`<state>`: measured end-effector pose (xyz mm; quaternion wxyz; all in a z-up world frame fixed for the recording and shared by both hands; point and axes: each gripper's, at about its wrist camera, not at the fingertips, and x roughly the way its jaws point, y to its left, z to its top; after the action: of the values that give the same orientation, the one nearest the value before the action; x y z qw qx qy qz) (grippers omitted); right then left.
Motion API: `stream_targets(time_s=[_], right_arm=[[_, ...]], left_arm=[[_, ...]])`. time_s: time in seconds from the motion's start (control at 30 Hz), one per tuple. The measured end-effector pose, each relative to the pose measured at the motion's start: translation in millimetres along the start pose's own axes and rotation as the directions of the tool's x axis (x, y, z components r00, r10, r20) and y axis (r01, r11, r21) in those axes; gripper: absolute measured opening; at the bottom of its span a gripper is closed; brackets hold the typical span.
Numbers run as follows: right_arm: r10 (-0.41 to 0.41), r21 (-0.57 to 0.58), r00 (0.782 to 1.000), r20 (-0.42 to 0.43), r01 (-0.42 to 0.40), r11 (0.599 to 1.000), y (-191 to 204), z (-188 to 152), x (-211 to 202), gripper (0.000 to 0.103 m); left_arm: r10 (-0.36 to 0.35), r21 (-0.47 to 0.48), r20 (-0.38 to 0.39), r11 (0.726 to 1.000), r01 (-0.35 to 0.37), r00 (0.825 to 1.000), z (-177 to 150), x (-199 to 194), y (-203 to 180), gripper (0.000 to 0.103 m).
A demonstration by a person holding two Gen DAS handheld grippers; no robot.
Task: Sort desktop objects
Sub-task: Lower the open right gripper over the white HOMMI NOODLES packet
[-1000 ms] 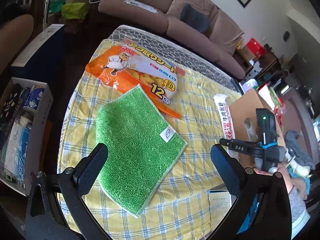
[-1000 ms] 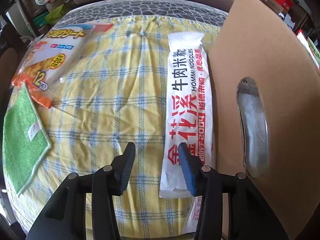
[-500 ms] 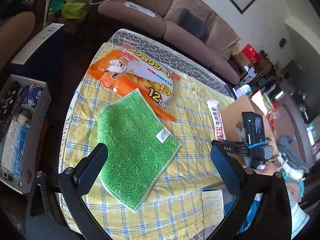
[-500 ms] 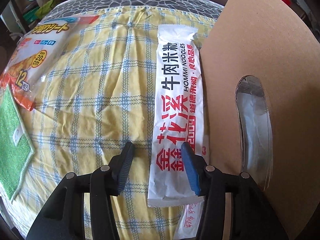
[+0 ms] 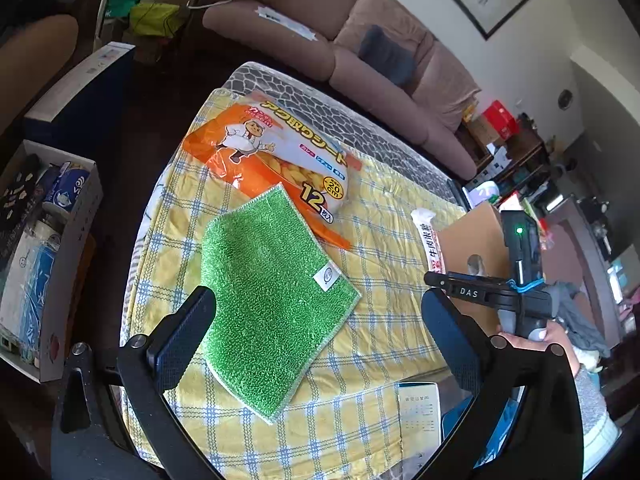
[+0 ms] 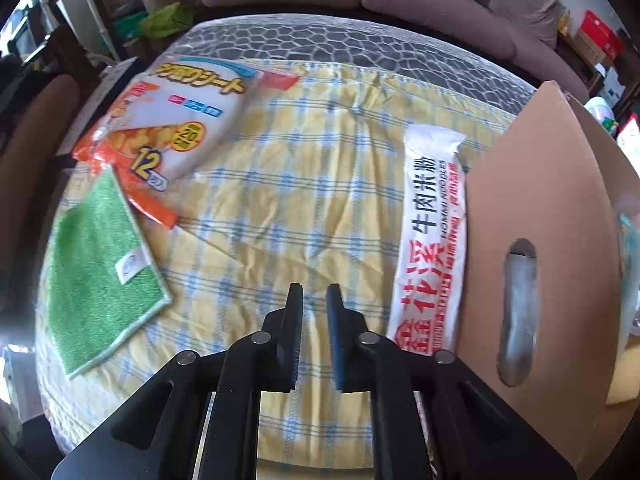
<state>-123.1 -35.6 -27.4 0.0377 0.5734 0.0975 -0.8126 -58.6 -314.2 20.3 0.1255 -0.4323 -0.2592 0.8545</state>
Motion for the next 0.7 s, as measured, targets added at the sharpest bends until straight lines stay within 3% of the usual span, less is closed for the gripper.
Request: stream_targets(time_s=[0.03, 0.07, 0.2, 0.33, 0.6, 0.7], right_arm=[[-0.024, 0.03, 1.0, 0.002, 0.024, 0.999, -4.6, 1.7, 6.6, 0.077], [-0.054, 0.05, 0.999, 0.002, 0.054, 0.997, -9.2, 1.7, 12.6, 0.086], [-0.167, 0.03, 0.985, -0.047, 0.169, 0.985, -9.5, -5.6, 31.1, 0.086], [-0.205, 0.042, 0.976, -0.071, 0.208, 0.977, -12.7, -7.9, 40.6, 0.085], [-0.078, 0.177, 0.991, -0.111, 0.097, 0.979, -32.3, -9.6, 51.9, 0.083], [0.058, 0.186, 0.994, -0.092, -0.04, 0.982, -38.8, -10.0, 48.6, 0.068]], left_arm=[[-0.003, -0.002, 0.005, 1.0, 0.003, 1.0, 0.5, -1.2, 0.1, 0.103], [-0.005, -0.003, 0.009, 1.0, 0.005, 1.0, 1.1, -2.4, 0.4, 0.103], [-0.02, -0.015, 0.011, 1.0, 0.02, 1.0, 2.3, -5.3, 1.4, 0.103], [-0.037, -0.017, 0.017, 0.999, 0.037, 0.999, 3.1, -9.6, 1.4, 0.103], [-0.055, -0.028, 0.017, 0.998, 0.056, 0.998, 3.5, -11.5, 2.3, 0.103], [-0.071, -0.031, 0.019, 0.997, 0.072, 0.997, 4.3, -12.1, 1.5, 0.103]])
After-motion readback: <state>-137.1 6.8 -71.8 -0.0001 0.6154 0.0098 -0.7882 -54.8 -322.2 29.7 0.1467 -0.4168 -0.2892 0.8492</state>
